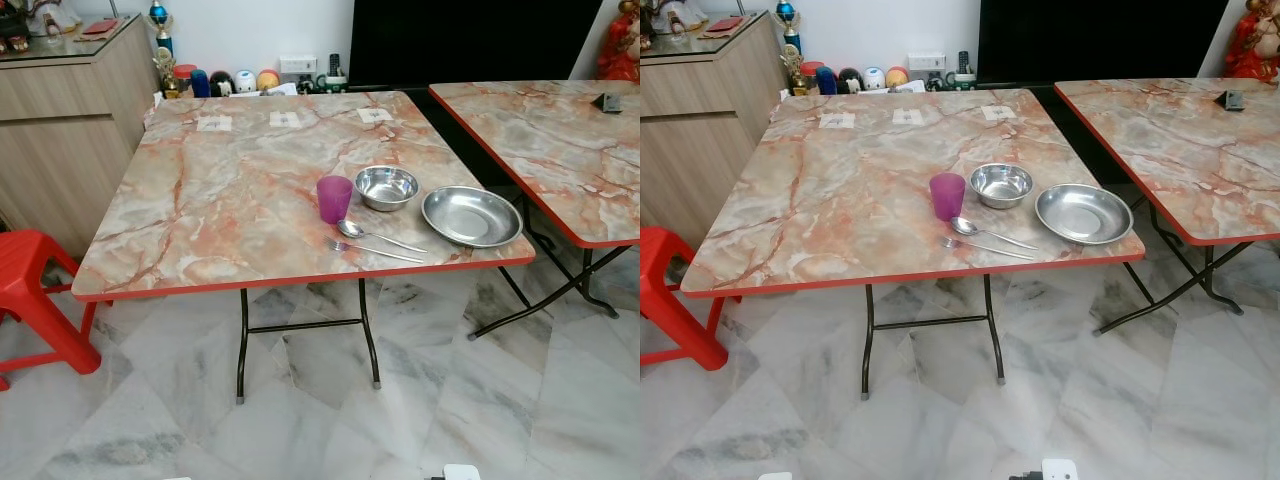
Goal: Setting the table
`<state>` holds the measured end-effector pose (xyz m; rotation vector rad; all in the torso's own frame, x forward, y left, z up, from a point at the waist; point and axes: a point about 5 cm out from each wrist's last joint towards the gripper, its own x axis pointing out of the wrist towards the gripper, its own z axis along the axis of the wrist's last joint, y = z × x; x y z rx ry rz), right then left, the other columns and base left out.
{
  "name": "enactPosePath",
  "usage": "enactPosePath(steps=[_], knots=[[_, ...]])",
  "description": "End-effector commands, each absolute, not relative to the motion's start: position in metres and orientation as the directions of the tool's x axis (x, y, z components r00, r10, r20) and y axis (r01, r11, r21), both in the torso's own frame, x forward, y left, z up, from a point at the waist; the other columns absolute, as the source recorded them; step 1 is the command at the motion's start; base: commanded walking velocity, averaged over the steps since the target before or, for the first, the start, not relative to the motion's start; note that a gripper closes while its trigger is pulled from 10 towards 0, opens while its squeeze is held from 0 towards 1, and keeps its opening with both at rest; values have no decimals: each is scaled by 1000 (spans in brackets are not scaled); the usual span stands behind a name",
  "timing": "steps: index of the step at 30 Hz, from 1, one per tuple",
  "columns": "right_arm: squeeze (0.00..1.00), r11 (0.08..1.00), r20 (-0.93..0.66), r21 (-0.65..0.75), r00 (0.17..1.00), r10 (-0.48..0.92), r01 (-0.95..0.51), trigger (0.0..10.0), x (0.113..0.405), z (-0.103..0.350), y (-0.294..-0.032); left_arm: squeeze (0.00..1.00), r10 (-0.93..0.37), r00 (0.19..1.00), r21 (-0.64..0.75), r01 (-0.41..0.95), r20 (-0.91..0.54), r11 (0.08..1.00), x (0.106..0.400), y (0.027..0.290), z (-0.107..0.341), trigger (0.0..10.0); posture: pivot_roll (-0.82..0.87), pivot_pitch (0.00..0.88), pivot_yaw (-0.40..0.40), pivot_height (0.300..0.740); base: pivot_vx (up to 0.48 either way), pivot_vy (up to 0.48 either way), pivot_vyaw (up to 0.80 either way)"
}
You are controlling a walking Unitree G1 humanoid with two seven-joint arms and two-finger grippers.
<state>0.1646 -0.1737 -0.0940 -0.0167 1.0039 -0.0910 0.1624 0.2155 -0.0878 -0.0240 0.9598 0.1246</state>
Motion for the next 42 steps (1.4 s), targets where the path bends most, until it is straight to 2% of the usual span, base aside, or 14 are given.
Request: enactPosePath(steps=[1,11,13,22,24,30,42], knots=[[0,975,-807,62,585,-76,212,10000,188,-79,-208,0,50,470,-25,-151,-881,988,123,214,-103,10000,57,95,-49,740,0,0,0],[0,976,-808,60,585,-77,211,10000,188,-79,-208,0,50,470,-25,-151,-881,988,123,214,-103,10000,57,95,-49,740,0,0,0],[0,971,-801,78,594,-74,226,10000,190,-78,-206,0,60,519,-12,-134,-853,991,134,217,-98,10000,62,104,-45,740,0,0,0],[0,970,-800,85,595,-70,229,10000,190,-78,-206,0,44,543,-7,-92,-838,996,138,212,-96,10000,62,106,-45,740,0,0,0],[0,968,-801,95,596,-64,231,10000,190,-78,-207,0,32,594,-10,-67,-804,998,148,211,-92,10000,62,107,-46,740,0,0,0],[0,968,-801,102,596,-56,229,10000,190,-78,-206,0,-9,667,-25,-15,-745,1000,166,206,-84,10000,67,109,-45,740,0,0,0],[0,964,-795,119,604,-51,238,10000,190,-78,-204,0,-31,745,-36,9,-666,999,168,199,-79,10000,67,110,-39,740,0,0,0]])
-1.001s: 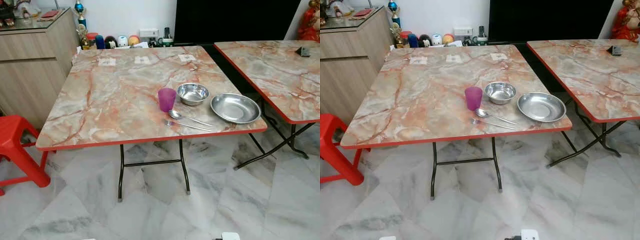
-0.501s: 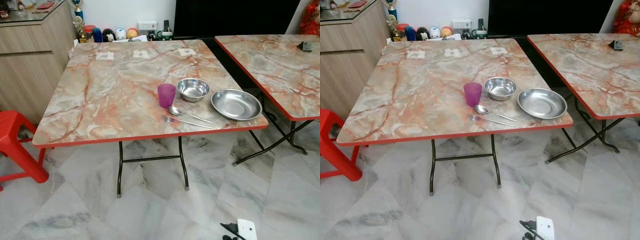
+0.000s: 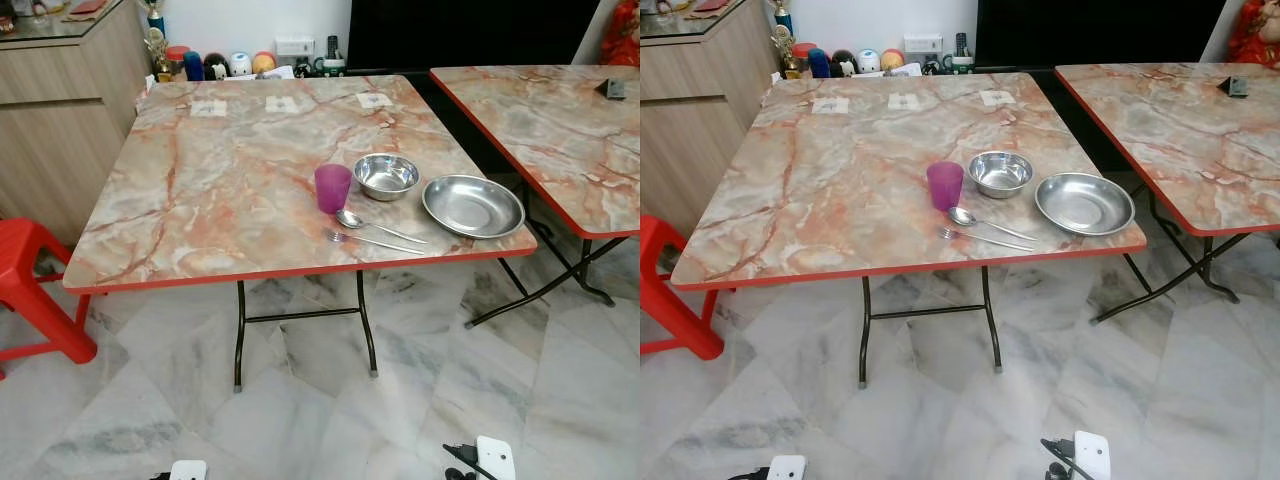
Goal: Setting the table
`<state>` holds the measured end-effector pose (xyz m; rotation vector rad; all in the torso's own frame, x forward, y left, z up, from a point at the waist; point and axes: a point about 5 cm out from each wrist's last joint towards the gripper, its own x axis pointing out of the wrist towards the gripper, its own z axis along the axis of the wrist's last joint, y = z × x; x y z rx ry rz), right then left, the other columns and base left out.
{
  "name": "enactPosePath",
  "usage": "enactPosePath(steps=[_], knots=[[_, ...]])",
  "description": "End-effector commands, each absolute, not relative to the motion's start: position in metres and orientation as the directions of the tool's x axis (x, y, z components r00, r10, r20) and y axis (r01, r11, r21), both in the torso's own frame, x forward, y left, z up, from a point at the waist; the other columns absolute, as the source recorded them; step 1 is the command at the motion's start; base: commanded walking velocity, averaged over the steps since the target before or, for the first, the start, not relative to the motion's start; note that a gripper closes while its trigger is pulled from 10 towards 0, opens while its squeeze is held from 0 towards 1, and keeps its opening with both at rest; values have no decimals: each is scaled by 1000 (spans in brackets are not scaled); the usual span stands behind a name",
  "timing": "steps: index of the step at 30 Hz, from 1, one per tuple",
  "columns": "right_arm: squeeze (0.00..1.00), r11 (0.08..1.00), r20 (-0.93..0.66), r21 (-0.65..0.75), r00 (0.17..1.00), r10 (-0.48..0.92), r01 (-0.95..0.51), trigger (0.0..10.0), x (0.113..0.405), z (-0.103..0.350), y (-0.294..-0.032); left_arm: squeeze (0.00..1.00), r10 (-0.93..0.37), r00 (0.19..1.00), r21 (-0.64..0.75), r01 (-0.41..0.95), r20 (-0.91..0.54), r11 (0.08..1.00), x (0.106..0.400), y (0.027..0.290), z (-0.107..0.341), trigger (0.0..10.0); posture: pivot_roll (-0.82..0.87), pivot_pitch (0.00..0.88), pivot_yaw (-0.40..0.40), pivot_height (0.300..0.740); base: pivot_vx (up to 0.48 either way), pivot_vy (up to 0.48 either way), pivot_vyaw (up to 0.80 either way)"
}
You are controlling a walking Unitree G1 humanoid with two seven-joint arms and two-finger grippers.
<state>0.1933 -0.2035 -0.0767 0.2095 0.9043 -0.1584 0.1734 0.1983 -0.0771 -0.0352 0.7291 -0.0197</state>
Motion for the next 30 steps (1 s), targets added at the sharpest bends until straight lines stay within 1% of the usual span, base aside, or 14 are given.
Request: enactPosePath(steps=[1,6,7,9,12,13,15,17,18,19,20,25,29,30], knots=[[0,964,-795,120,604,-50,238,10000,190,-78,-204,0,-28,750,-34,8,-661,999,167,201,-78,10000,67,110,-39,740,0,0,0],[0,964,-794,123,606,-47,236,10000,190,-78,-204,0,2,789,-31,-26,-615,999,160,220,-74,10000,73,112,-36,740,0,0,0],[0,964,-794,123,606,-46,235,10000,190,-78,-204,0,7,809,-28,-29,-587,999,161,228,-70,10000,78,114,-36,740,0,0,0],[0,965,-795,123,606,-46,234,10000,190,-78,-204,0,13,829,-26,-33,-558,999,164,235,-65,10000,80,113,-36,740,0,0,0],[0,965,-795,122,605,-45,231,10000,190,-78,-204,0,23,871,-28,-42,-491,999,176,248,-53,10000,81,109,-34,740,0,0,0],[0,965,-794,122,606,-44,231,10000,190,-78,-204,0,19,896,-21,-32,-444,999,186,254,-44,10000,81,109,-34,740,0,0,0],[0,965,-794,121,606,-45,231,10000,189,-78,-204,0,10,914,-19,-19,-406,1000,196,256,-36,10000,77,104,-29,740,0,0,0],[0,965,-794,121,606,-46,232,10000,189,-79,-204,0,-15,934,3,17,-357,1000,216,249,-25,10000,75,102,-27,740,0,0,0],[0,965,-794,121,606,-46,232,10000,189,-79,-204,0,-21,938,5,24,-347,1000,219,247,-23,10000,75,102,-27,740,0,0,0],[0,965,-794,120,606,-46,231,10000,189,-79,-205,0,-46,961,30,57,-272,998,227,228,-16,10000,76,99,-27,740,0,0,0],[0,966,-794,120,606,-46,230,10000,189,-79,-205,0,-61,972,32,70,-229,997,230,220,-12,10000,76,99,-27,740,0,0,0],[0,967,-797,116,603,-46,227,10000,187,-79,-205,0,-137,983,75,147,-120,986,228,203,9,10000,73,92,-25,740,0,0,0],[0,967,-796,113,604,-50,229,10000,187,-79,-206,0,-165,985,84,169,-52,982,221,202,23,10000,74,89,-24,740,0,0,0],[0,967,-796,110,604,-52,229,10000,187,-79,-207,0,-179,984,107,180,-24,978,219,201,31,10000,78,88,-27,740,0,0,0]])
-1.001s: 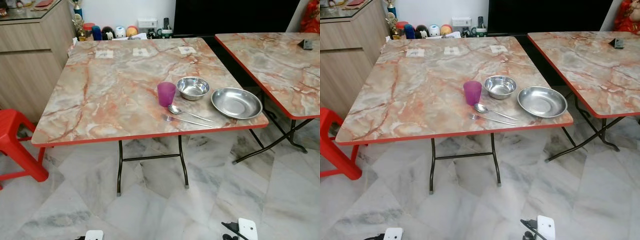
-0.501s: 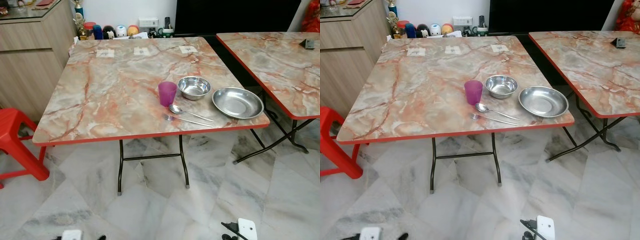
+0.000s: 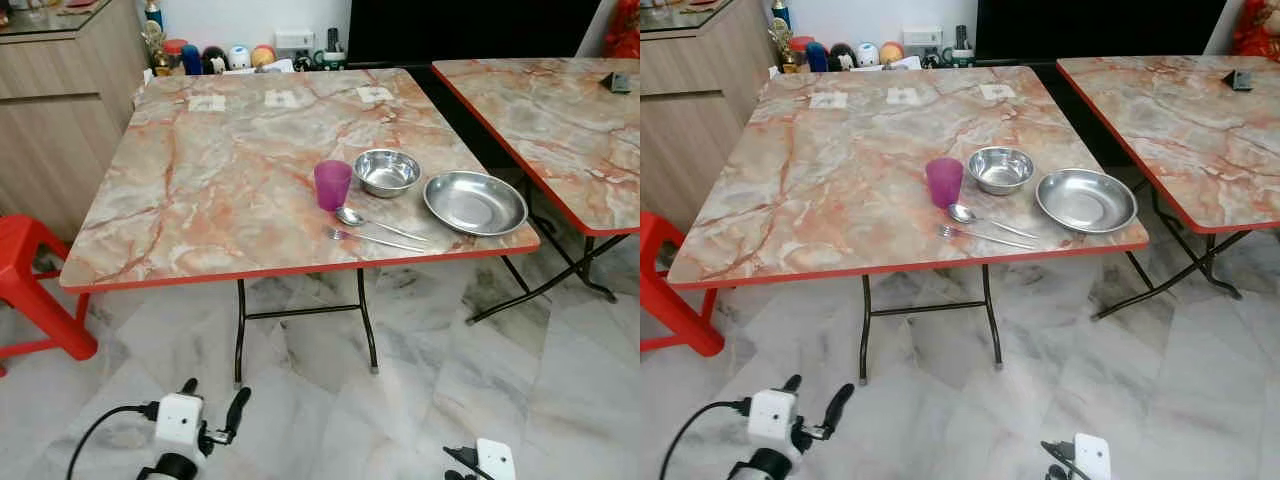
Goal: Setting the table
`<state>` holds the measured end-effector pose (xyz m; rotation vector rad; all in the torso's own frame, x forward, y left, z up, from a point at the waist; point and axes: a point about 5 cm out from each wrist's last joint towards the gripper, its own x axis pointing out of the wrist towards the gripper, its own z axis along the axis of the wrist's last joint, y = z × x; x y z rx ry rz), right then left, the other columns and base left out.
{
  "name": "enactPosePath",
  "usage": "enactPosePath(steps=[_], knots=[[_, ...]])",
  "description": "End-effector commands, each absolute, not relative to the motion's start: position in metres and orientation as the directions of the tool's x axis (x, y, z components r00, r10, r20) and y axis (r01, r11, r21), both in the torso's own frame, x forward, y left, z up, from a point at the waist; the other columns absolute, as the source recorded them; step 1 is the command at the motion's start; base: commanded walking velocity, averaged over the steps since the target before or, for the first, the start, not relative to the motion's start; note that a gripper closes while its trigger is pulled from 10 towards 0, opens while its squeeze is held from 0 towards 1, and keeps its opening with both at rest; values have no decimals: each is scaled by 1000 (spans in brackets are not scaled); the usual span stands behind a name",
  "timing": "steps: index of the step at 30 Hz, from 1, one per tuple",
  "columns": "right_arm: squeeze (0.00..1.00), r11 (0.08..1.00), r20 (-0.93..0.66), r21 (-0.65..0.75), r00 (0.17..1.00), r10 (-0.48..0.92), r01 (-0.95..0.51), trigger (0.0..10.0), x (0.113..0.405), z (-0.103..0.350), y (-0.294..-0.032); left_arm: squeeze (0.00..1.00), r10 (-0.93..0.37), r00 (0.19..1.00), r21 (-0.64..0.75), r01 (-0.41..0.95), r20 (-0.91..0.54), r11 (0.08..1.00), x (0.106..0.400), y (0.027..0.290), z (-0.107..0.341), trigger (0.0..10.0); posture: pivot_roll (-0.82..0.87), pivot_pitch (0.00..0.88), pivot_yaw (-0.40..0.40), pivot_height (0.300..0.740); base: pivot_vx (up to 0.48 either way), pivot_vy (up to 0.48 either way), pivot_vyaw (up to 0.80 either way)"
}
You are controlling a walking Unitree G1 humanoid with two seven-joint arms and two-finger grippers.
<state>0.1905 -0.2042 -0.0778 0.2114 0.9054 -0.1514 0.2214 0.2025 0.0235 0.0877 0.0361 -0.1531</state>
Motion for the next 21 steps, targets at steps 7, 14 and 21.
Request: enactPosePath(steps=[7,14,21], knots=[[0,970,-796,105,604,-51,220,10000,187,-79,-207,0,-150,981,79,160,-119,984,219,201,23,10000,87,87,-34,740,0,0,0],[0,967,-792,110,609,-55,229,10000,189,-78,-206,0,-142,904,27,167,-402,986,219,204,-24,10000,78,94,-35,740,0,0,0],[0,965,-791,115,610,-53,234,10000,190,-78,-204,0,26,712,30,-7,-702,1000,188,219,-68,10000,64,101,-32,740,0,0,0]])
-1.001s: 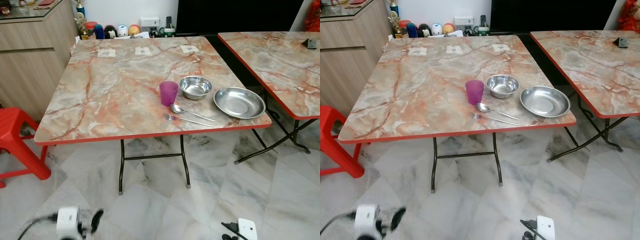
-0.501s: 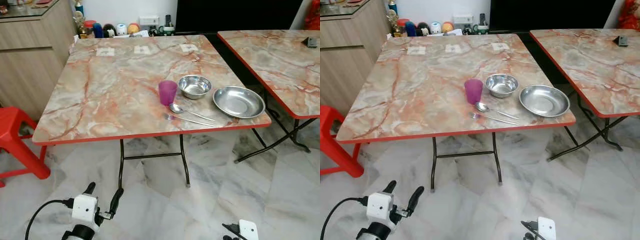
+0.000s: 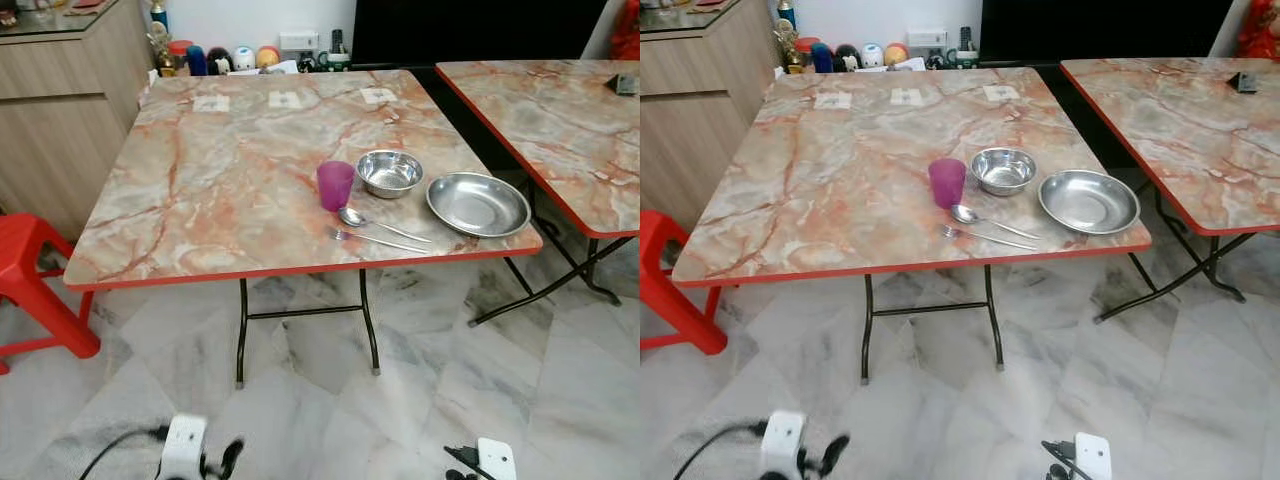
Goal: Setting the table
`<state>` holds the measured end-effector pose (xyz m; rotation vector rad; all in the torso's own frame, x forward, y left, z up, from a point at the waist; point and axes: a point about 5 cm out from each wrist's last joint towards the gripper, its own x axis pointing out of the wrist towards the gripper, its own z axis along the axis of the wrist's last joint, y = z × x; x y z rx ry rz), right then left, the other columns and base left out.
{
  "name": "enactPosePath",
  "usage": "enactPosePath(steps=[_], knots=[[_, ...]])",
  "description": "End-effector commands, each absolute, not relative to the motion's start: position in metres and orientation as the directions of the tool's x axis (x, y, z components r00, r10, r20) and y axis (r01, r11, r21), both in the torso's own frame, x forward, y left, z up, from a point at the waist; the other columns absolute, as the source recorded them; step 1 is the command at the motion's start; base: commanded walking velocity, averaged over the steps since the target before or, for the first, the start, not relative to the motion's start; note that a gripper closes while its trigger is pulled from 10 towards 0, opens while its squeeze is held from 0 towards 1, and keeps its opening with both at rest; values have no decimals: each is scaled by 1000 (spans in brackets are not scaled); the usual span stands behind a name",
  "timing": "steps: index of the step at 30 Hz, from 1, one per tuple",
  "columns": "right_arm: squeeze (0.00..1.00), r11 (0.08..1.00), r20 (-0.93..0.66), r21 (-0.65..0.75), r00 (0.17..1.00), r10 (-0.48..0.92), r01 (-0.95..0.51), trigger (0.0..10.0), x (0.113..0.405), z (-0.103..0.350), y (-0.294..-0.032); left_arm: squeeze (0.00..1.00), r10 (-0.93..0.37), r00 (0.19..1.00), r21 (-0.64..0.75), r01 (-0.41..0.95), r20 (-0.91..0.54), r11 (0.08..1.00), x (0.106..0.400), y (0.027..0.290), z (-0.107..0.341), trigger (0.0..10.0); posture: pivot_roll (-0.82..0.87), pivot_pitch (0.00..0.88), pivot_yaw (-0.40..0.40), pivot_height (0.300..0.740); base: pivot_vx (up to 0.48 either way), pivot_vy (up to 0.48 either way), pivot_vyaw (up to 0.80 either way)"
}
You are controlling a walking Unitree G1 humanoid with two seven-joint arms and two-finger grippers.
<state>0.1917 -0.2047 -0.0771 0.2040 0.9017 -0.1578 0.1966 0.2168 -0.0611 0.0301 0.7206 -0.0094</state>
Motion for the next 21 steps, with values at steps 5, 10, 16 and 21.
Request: enactPosePath(steps=[5,10,16,21], knots=[[0,967,-770,90,632,-85,239,10000,191,-76,-206,0,10,677,34,22,-736,999,183,212,-74,10000,53,108,-26,740,0,0,0],[0,950,-663,108,733,-152,294,10000,198,-68,-210,0,10,683,22,8,-730,1000,184,210,-75,10000,42,116,-19,740,0,0,0],[0,965,-538,53,822,-189,256,10000,207,-55,-213,0,40,646,31,-26,-763,999,164,214,-84,10000,39,117,-20,740,0,0,0],[0,964,-489,51,848,-203,260,10000,209,-51,-214,0,53,620,30,-47,-783,998,147,214,-90,10000,38,118,-23,740,0,0,0]])
